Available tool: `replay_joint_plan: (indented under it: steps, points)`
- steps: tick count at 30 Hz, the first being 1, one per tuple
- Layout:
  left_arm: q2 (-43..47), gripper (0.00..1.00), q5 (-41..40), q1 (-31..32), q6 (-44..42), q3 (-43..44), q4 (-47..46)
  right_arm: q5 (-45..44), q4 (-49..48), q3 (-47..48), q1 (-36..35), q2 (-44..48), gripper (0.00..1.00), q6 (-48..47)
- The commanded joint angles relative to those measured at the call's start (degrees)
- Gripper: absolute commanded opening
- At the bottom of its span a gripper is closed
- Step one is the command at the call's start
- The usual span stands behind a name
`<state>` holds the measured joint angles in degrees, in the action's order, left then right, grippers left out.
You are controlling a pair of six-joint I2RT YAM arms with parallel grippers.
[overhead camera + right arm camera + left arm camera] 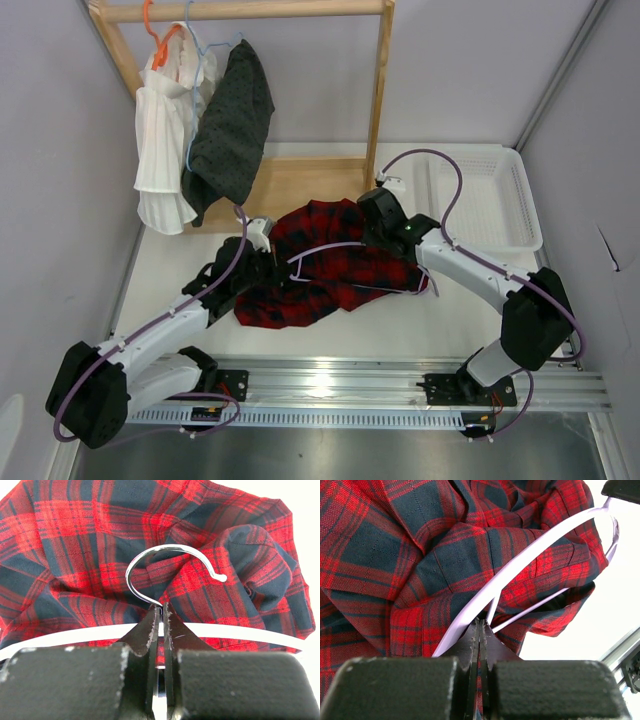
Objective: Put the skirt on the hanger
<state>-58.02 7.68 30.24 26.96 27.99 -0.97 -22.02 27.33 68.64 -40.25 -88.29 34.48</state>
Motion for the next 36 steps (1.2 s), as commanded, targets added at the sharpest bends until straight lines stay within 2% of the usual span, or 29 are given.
replay_joint_plan:
  steps: [1, 27, 36]
  points:
    - [-0.25, 0.0, -0.83, -0.62, -0.42, 3.12, -1.31, -1.01, -1.32, -0.52, 0.35, 2.95, 0.0, -0.55]
    - [3.0, 0.0, -0.21, -1.59, -0.77, 3.3, 0.18, -4.34, 0.44, -0.44, 0.26, 2.69, 0.0, -1.6]
    - [4.05, 0.0, -6.88, -1.59, 1.77, 0.23, 4.48, -5.31, 2.02, 4.12, -0.09, -0.29, 0.0, -2.31]
